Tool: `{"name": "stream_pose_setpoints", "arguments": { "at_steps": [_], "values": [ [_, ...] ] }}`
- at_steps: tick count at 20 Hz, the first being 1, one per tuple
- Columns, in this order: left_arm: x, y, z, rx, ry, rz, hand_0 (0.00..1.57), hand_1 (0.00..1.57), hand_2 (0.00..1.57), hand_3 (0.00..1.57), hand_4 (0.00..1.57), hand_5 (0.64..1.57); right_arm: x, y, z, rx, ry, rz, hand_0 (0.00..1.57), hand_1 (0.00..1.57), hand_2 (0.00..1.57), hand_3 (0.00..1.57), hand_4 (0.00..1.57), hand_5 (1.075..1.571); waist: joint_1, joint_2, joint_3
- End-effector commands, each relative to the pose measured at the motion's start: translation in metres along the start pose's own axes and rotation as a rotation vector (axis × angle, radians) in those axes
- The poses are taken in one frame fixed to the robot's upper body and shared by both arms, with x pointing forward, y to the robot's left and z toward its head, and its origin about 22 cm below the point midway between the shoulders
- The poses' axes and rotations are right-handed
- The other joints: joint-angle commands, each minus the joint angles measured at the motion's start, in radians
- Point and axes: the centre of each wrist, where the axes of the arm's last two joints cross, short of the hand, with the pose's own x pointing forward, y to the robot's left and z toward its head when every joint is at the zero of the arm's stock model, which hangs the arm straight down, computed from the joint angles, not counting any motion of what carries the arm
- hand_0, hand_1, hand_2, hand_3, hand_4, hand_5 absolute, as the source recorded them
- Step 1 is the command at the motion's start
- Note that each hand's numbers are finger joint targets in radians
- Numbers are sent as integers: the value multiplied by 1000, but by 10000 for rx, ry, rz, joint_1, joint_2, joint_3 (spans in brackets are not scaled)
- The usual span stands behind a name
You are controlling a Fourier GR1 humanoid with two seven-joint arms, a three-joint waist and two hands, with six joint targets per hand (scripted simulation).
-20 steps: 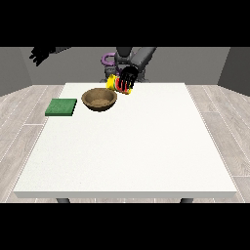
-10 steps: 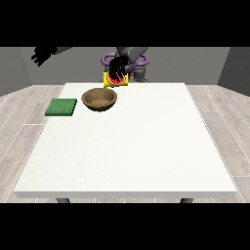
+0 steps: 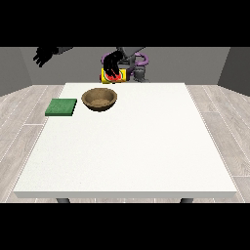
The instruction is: Pick the cup and pour the ball into the bowl, then pick the bowl and place it on the pad
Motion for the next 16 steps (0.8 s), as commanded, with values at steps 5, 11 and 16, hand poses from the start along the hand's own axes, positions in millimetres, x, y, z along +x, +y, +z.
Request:
{"name": "stream_pose_setpoints", "arguments": {
  "at_steps": [5,11,16],
  "values": [
    [-49,-4,-3,759,1459,4314,805,805,1571,1563,1168,1561,-15,-6,18,-615,325,-11,0,0,0,143,726,1546,734,-283,-27],
    [-131,11,-12,1707,3186,10679,423,423,143,14,1223,1537,-23,-12,27,-1452,641,-30,0,0,0,106,780,1558,1818,-478,-131],
    [-184,23,-9,2137,3486,15729,0,0,0,0,1092,1571,-35,-3,28,-1704,787,-56,0,0,0,0,783,1555,2399,-158,-138]
  ]
}}
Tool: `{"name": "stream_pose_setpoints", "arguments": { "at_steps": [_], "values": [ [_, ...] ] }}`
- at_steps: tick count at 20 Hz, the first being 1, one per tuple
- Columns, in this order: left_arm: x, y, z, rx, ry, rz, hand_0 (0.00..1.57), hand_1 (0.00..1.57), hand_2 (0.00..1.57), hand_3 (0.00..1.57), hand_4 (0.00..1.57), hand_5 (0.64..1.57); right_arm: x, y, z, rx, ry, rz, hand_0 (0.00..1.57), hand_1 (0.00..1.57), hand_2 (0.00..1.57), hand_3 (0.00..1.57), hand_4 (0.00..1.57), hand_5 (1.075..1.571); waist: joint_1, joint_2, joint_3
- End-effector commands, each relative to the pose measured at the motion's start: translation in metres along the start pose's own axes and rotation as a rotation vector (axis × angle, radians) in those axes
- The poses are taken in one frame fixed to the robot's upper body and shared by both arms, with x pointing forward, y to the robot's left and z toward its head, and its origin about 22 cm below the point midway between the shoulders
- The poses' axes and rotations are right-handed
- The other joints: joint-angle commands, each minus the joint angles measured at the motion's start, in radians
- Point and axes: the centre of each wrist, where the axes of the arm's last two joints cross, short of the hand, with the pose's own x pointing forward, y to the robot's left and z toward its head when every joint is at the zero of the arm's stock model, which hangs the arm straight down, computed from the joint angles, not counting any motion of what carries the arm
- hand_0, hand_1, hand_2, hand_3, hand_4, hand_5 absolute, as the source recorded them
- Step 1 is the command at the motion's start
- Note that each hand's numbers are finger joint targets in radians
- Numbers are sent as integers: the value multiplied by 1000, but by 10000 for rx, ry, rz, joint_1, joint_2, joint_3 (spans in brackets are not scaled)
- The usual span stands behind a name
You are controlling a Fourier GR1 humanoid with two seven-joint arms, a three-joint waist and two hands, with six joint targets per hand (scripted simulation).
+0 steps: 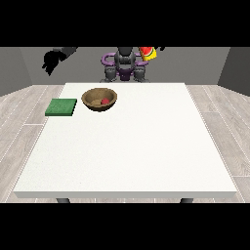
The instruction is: Pick the cup and pour the ball into the bowl, then pick the bowl and place it on the pad
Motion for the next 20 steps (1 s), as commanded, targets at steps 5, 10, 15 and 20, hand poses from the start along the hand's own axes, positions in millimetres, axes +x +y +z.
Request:
{"name": "stream_pose_setpoints", "arguments": {
  "at_steps": [5,10,15,20],
  "values": [
    [-53,109,-17,-576,-426,5735,0,0,0,0,1053,1567,-40,31,10,-865,328,-544,0,0,0,0,719,1565,914,745,75],
    [-83,179,-19,-876,-784,6443,0,0,0,0,1055,1558,-56,52,9,-810,183,-964,0,0,0,0,737,1565,1080,1183,118],
    [-104,191,-6,-833,-900,6624,0,0,0,0,1023,1560,-84,61,10,-567,136,-1041,0,0,0,0,701,1565,931,1841,130],
    [-105,229,4,-602,-1058,6333,0,0,0,0,1001,1542,-89,40,1,-542,-216,-1210,0,0,0,0,582,1558,893,2032,135]
  ]
}}
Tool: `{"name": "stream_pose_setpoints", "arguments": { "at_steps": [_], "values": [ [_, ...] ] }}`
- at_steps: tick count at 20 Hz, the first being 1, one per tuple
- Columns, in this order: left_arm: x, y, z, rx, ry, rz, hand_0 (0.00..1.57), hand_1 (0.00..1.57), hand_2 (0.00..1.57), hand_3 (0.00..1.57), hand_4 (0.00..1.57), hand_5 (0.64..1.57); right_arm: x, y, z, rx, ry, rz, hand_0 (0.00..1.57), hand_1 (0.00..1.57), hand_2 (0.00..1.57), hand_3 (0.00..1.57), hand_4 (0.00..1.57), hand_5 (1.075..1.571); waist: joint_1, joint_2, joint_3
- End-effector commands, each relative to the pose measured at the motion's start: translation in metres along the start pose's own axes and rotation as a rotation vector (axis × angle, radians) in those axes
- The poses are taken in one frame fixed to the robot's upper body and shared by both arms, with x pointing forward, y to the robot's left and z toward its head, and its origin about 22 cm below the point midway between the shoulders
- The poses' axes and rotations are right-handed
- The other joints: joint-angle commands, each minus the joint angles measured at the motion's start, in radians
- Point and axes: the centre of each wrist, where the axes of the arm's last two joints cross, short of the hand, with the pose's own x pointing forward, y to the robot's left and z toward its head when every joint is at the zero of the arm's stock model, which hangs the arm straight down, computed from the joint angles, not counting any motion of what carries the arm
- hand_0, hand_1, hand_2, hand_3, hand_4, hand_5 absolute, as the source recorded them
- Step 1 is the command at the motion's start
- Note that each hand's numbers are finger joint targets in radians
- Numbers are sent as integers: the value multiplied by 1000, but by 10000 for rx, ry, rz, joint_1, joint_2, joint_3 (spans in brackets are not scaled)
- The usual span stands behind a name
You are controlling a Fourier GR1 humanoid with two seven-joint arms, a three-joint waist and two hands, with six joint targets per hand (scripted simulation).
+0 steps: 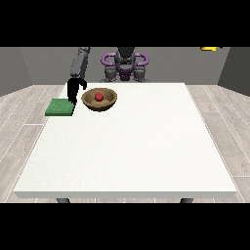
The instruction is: Pick the cup and pour the ball into the bowl, then pick the bowl and place it on the pad
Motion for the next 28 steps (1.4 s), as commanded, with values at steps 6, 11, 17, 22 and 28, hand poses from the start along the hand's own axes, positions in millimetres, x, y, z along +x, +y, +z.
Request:
{"name": "stream_pose_setpoints", "arguments": {
  "at_steps": [6,11,17,22,28],
  "values": [
    [30,57,22,300,-628,-105,0,0,0,0,1012,1536,-30,12,-4,336,-239,1,0,0,0,0,523,1554,-228,762,4],
    [31,43,26,-83,-1127,-117,0,0,0,0,1014,1534,-23,1,-11,-8,-704,-114,0,0,0,0,479,1549,104,1102,6],
    [50,57,24,189,-1147,-125,0,0,0,0,1020,1538,-19,21,-17,51,-681,-132,0,0,0,0,430,1546,146,1219,3],
    [57,73,31,3,-987,-139,0,0,0,0,1024,1545,-25,38,-19,24,-704,-214,0,0,0,0,472,1547,215,1044,3],
    [67,73,32,-132,-1785,-46,0,0,0,0,1018,1536,-45,-7,11,-2142,883,1530,1571,1571,1571,785,844,1487,549,1983,-14]
  ]
}}
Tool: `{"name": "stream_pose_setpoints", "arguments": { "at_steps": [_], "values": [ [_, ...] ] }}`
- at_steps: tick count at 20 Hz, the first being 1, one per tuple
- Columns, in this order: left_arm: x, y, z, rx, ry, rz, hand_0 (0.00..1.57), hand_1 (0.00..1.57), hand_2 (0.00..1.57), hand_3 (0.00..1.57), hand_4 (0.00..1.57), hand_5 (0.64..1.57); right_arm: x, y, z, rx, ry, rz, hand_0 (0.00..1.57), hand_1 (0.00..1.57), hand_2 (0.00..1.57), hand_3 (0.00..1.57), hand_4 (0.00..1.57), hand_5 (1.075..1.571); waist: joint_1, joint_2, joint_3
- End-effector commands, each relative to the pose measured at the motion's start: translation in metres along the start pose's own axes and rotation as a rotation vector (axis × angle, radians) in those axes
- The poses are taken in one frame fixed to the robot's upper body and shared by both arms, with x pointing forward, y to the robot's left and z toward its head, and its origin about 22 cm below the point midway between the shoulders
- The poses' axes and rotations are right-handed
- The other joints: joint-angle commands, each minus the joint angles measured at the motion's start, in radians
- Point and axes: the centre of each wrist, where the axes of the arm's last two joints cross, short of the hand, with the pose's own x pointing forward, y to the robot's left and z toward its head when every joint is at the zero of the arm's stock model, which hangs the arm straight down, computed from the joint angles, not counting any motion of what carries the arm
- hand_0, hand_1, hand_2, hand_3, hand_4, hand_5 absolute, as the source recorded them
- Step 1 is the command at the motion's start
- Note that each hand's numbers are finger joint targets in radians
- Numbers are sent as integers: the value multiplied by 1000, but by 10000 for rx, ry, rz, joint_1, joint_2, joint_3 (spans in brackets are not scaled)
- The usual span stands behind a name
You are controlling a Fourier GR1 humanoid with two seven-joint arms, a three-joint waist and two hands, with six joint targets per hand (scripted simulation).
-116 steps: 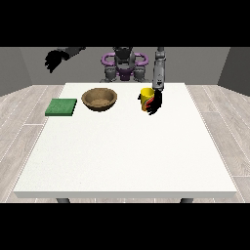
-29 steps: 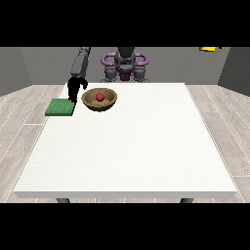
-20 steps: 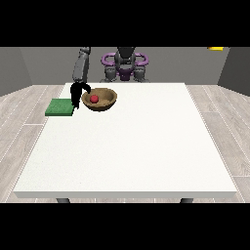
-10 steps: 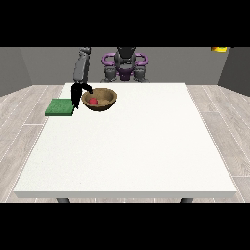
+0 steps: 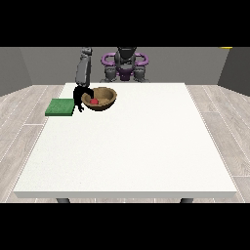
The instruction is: Pick the cup and pour the ball into the bowl, then pick the bowl and place it on the pad
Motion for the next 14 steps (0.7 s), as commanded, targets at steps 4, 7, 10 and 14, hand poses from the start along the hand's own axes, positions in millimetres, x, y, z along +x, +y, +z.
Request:
{"name": "stream_pose_setpoints", "arguments": {
  "at_steps": [4,7,10,14],
  "values": [
    [19,12,1,-265,-516,179,0,0,0,0,1071,1523,-5,-72,26,-2228,1936,2451,1571,1571,1571,1566,903,1495,449,740,296],
    [4,2,2,-240,-282,310,0,0,0,0,1129,1517,-12,-63,36,-2101,1879,3056,1571,1571,1571,1424,948,1530,450,662,276],
    [1,13,4,-44,-140,331,0,0,0,0,1170,1531,14,-63,16,-2066,1542,3514,1571,1571,1571,1242,1001,1546,269,576,251],
    [-7,21,7,87,248,494,0,0,0,0,1191,1528,60,-80,-9,-2348,1691,4220,1571,1571,1571,1111,1026,1548,-38,-87,235]
  ]
}}
